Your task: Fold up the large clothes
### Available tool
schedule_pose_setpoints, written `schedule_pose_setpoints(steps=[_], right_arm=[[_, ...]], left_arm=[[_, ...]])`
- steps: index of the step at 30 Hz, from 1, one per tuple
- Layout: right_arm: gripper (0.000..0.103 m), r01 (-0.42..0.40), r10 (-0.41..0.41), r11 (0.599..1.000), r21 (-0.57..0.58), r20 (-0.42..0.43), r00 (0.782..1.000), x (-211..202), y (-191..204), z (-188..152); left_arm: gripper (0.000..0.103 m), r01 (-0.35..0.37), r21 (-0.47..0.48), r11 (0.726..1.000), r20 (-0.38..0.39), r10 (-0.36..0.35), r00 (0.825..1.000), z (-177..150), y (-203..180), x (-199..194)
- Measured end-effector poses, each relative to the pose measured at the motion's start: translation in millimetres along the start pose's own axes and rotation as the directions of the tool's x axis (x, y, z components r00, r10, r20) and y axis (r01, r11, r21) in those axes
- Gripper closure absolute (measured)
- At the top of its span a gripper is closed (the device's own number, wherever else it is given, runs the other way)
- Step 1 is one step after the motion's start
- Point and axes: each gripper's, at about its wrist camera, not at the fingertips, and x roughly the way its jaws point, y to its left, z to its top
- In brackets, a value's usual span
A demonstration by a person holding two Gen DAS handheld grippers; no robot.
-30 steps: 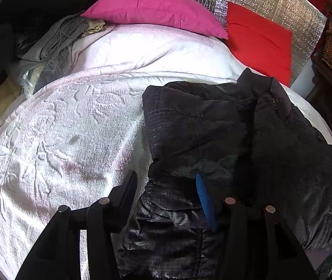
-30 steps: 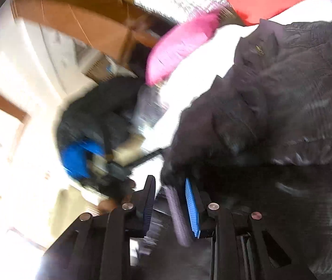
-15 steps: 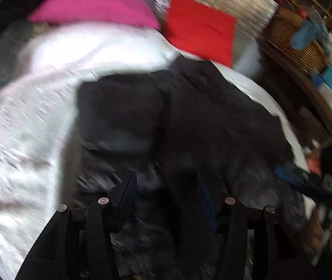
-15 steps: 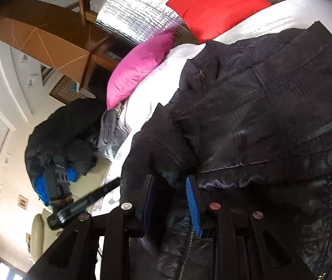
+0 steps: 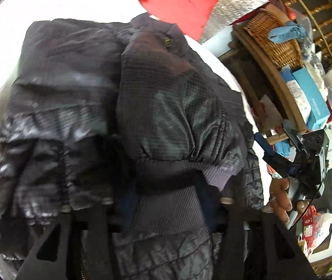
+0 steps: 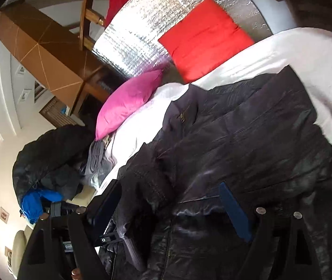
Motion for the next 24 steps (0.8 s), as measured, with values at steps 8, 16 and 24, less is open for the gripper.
schedule_pose_setpoints(steps=[8, 16, 24], right_arm=[[0.015, 0.051, -0.051, 0.999, 0.019, 0.036, 0.998, -28.4, -24.2, 6.7], [0.015, 0.106, -0.105, 0.993, -0.057, 0.028, 0.994, -39.9, -32.3, 10.2], [0.015, 0.06, -0.131, 0.911, -0.408, -0.149, 0.98, -3.1, 27.6, -32.7]], left_arm=[[0.075, 0.118, 0.114, 0.986, 0.121, -0.131, 0.984, 37.8, -74.7, 29.9], [0.058, 0.144, 0.091, 0.985, 0.242, -0.162, 0.956, 62.3, -92.6, 49.7], [0.057, 0.19, 0.035, 0.981, 0.226, -0.193, 0.955, 64.8, -78.5, 46.1]])
